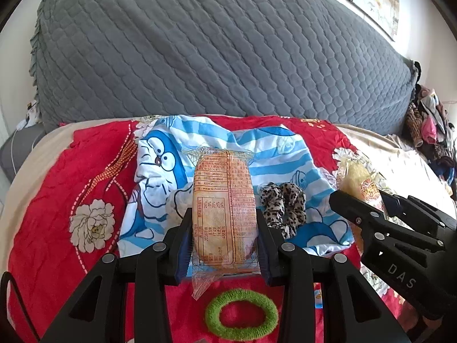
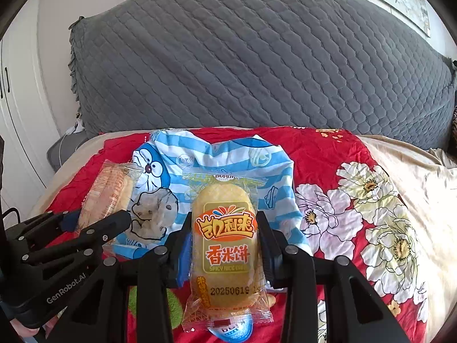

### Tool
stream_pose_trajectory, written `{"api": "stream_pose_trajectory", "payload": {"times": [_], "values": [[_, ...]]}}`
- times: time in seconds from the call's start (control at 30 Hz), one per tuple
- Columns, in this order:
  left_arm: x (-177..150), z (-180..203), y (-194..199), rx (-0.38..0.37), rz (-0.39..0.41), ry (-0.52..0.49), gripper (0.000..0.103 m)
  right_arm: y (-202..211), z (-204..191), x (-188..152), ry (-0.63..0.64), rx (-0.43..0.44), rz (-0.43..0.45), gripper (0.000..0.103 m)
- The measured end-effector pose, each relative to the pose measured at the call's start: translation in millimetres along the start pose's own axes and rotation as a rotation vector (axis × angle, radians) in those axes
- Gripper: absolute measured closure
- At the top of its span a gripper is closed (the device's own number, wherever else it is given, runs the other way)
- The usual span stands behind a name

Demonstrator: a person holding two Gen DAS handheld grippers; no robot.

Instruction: Organize objects

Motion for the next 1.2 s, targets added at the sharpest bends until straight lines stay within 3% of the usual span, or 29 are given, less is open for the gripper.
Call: {"api": "stream_pose_trajectory", "payload": {"times": [0.83, 1.2], "values": [[6, -4, -51, 0.006, -0.006, -0.006, 0.063, -46, 1, 7, 0.038, 0.015, -0.038, 0.063], [0, -8, -83, 0.014, -0.049, -0.002, 0.063, -83, 2, 0, 0.039, 0.014, -0.089, 0.063]]}}
Point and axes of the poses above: each gripper's, at about its wrist camera, not at the fingertips, and y roughly against the way its jaws point, z to its right, x to its top, the point moved 1 cm from there along -y, roughly the way its jaws point, and after that the axes turned 14 degrees about z, right-handed, at the moved point
